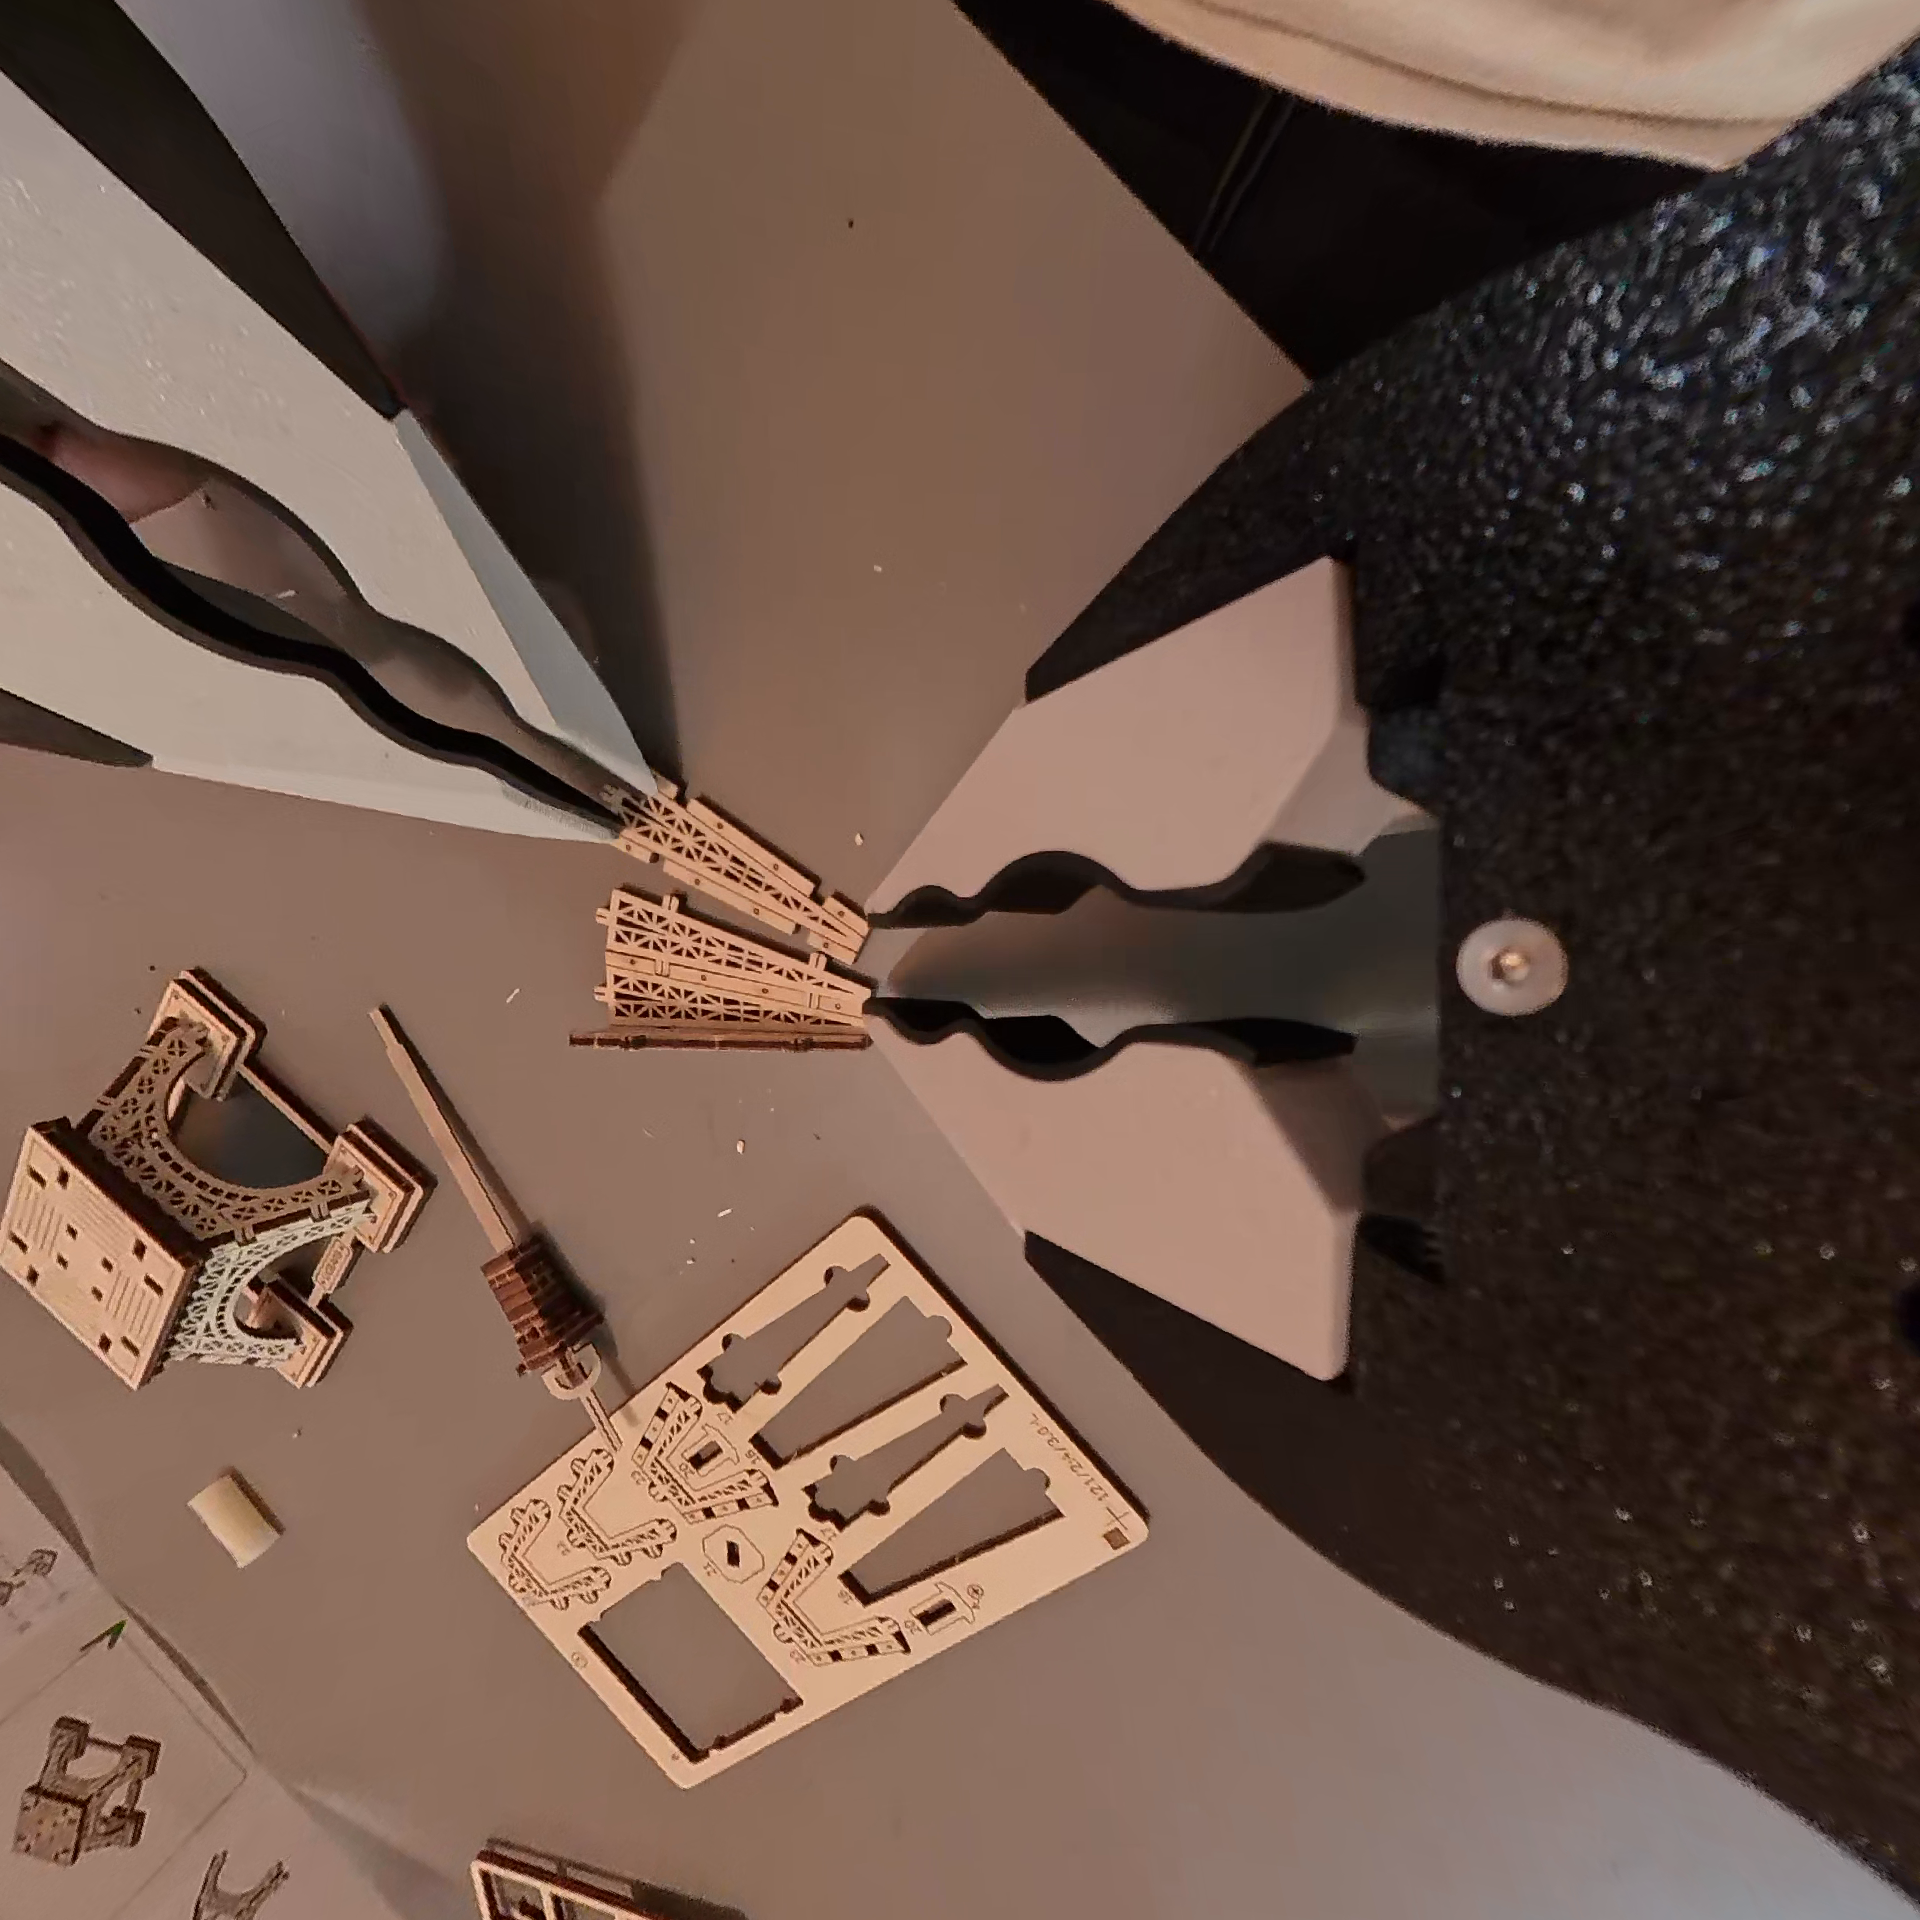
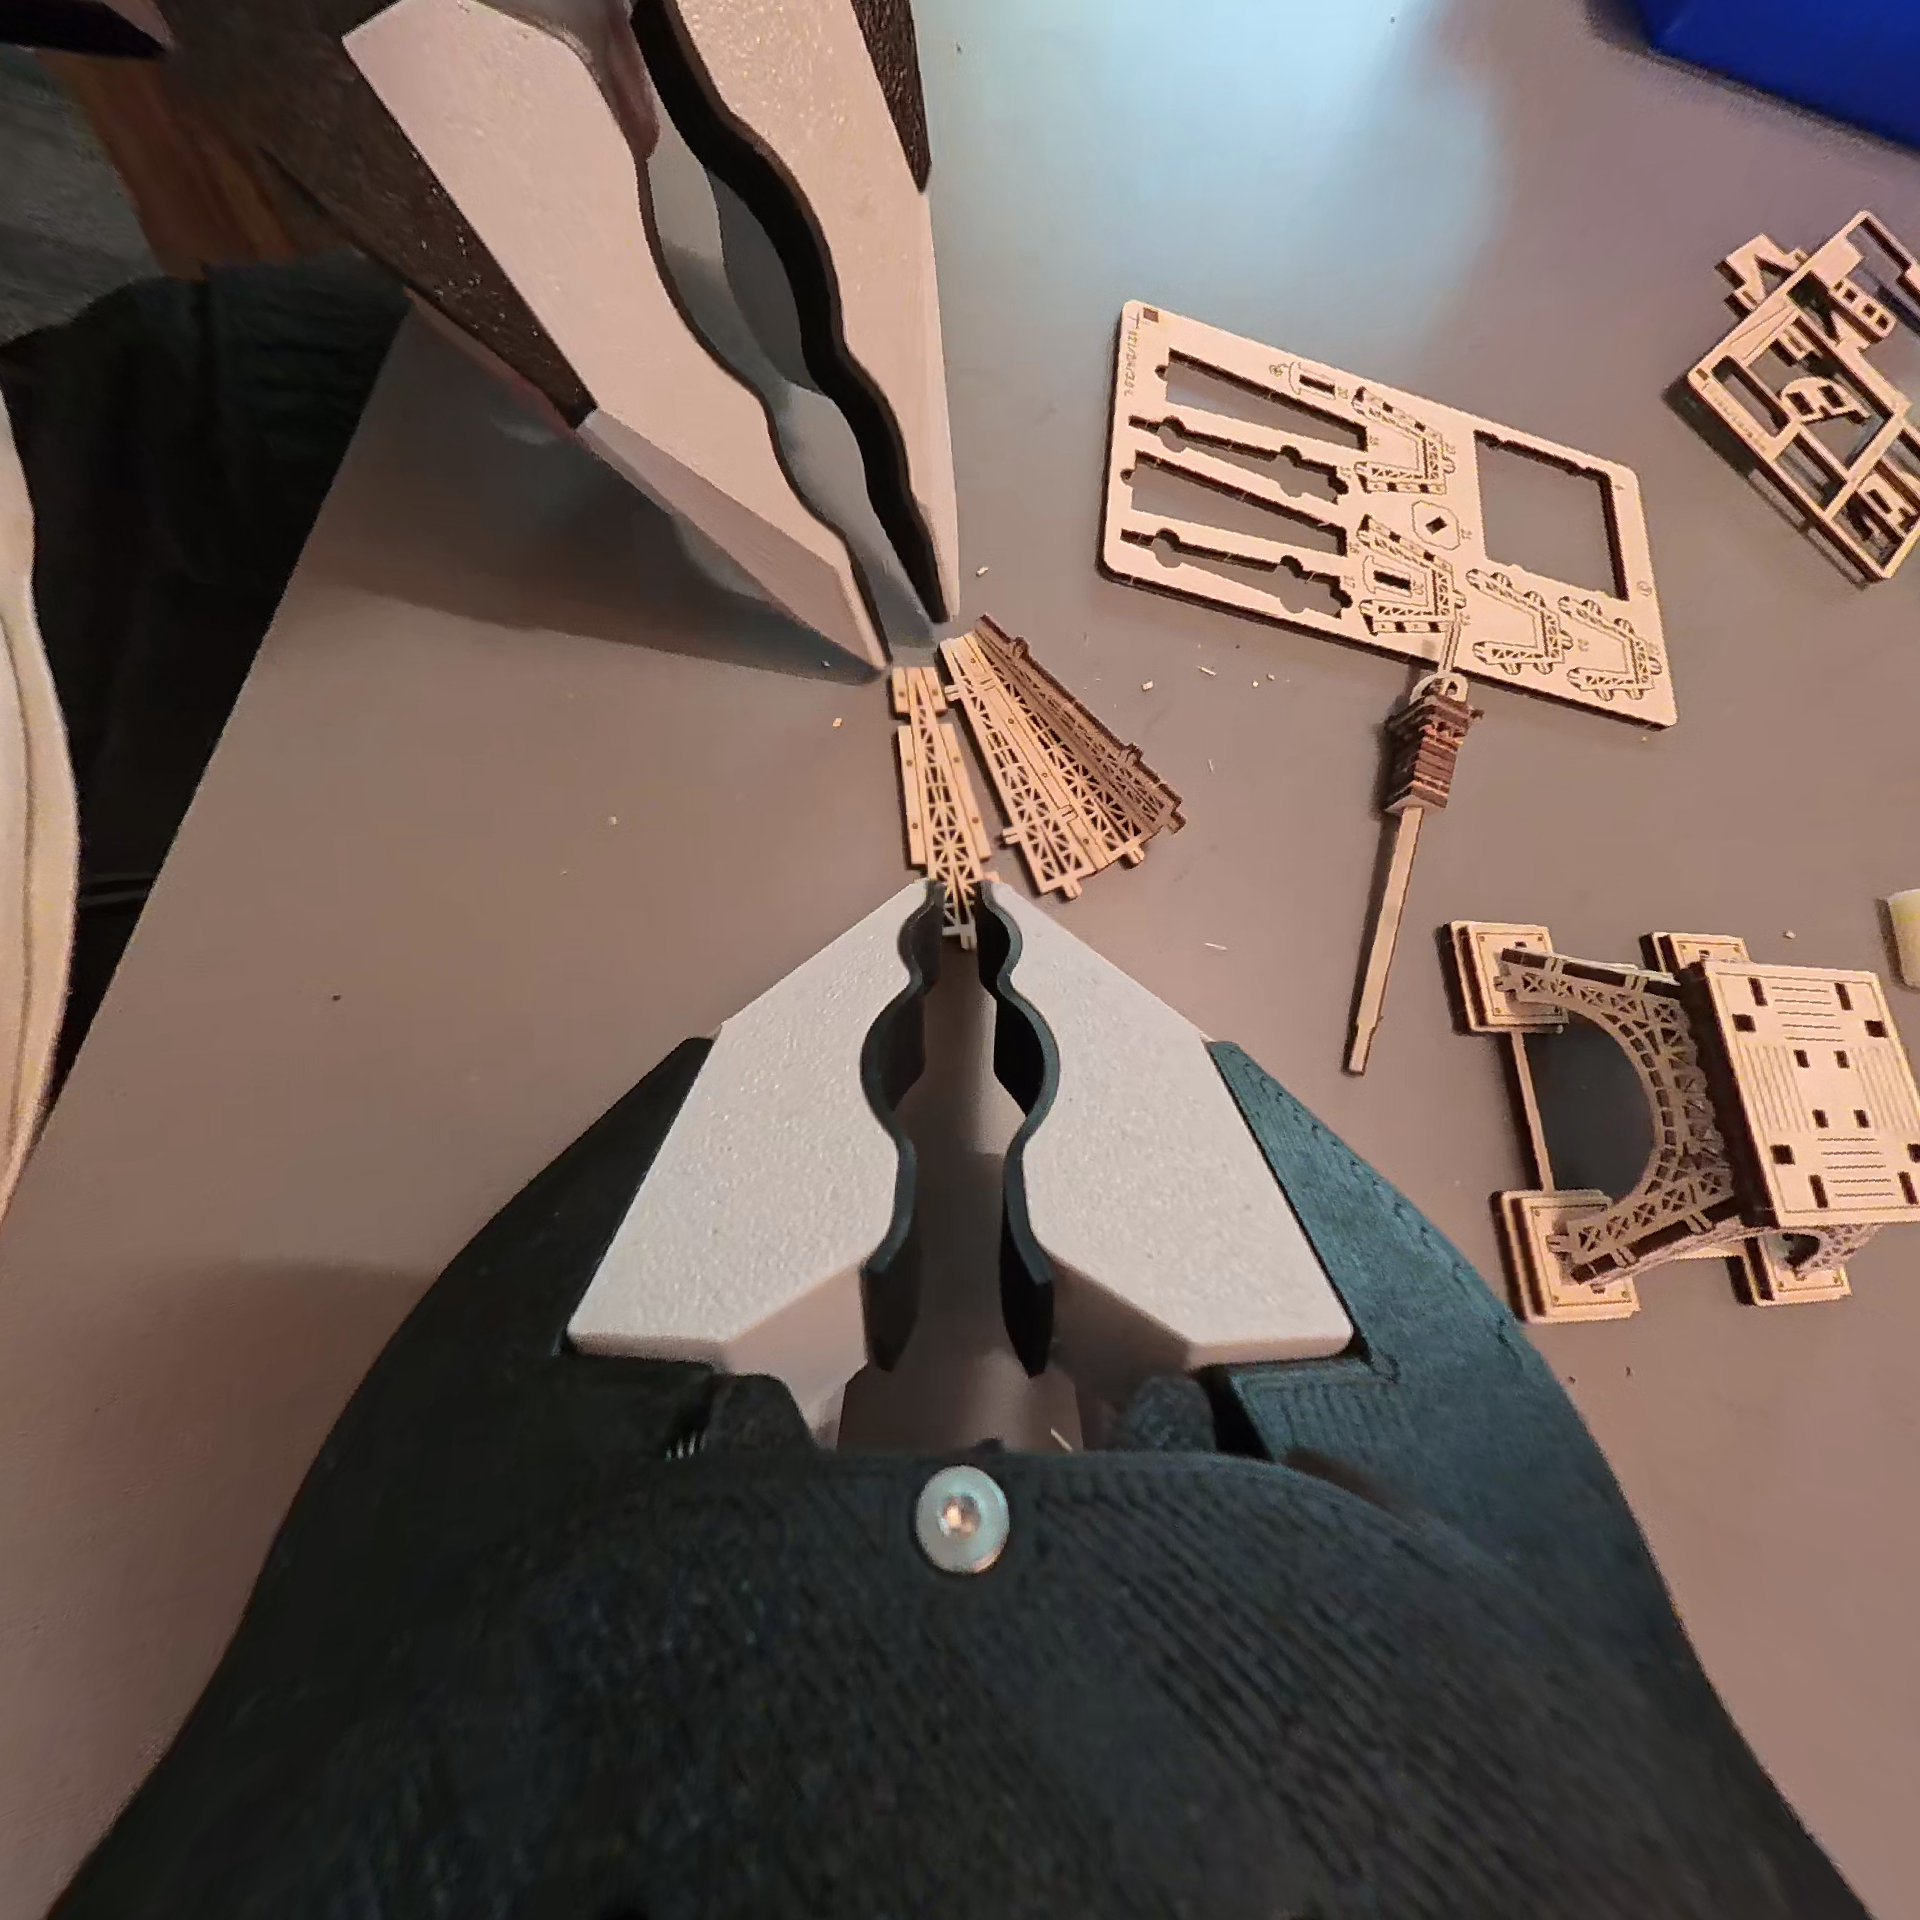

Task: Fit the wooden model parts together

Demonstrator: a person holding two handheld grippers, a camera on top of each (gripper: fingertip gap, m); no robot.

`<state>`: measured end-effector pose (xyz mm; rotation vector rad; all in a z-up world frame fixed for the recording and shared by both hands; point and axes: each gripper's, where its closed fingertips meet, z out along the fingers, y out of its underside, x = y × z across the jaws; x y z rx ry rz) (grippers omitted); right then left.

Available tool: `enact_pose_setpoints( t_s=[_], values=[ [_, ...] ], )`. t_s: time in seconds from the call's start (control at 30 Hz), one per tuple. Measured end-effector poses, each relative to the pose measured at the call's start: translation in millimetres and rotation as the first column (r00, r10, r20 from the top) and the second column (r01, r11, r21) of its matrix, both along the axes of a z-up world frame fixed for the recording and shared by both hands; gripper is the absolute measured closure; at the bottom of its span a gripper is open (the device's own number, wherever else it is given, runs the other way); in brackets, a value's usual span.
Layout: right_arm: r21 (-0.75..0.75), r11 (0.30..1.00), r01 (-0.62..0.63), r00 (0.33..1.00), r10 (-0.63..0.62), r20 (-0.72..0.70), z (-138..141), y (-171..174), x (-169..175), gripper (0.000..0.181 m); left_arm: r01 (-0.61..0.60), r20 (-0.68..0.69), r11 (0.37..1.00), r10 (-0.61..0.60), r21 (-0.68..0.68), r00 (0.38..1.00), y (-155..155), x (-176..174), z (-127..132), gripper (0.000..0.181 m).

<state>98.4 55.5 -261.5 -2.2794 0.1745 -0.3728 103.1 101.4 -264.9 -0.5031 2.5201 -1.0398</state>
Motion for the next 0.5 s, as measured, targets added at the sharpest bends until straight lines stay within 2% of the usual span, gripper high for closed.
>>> enact_pose_setpoints(
  t_s=[0.17, 0.3, 0.5],
  values=[
    [-0.013, 1.0, -0.009, 1.0, 0.009, -0.001, 3.0, -5.1, -2.2, 0.172, 0.085, 0.049, 0.996, -0.084, -0.011, 0.995, -12.4, -7.7, 8.2, 0.168],
    [0.0, 1.0, -0.031, 0.997, 0.031, -0.072, 0.2, -3.1, -8.2, 0.166, 0.159, 0.028, 0.986, -0.16, 0.043, 0.987, -22.1, -11.5, 0.0, 0.164],
    [0.004, 1.0, 0.022, 0.995, -0.022, -0.1, -1.1, -7.5, 2.0, 0.163, 0.16, 0.002, 0.986, -0.16, 0.051, 0.987, -29.7, -5.4, -1.0, 0.165]
  ],
)
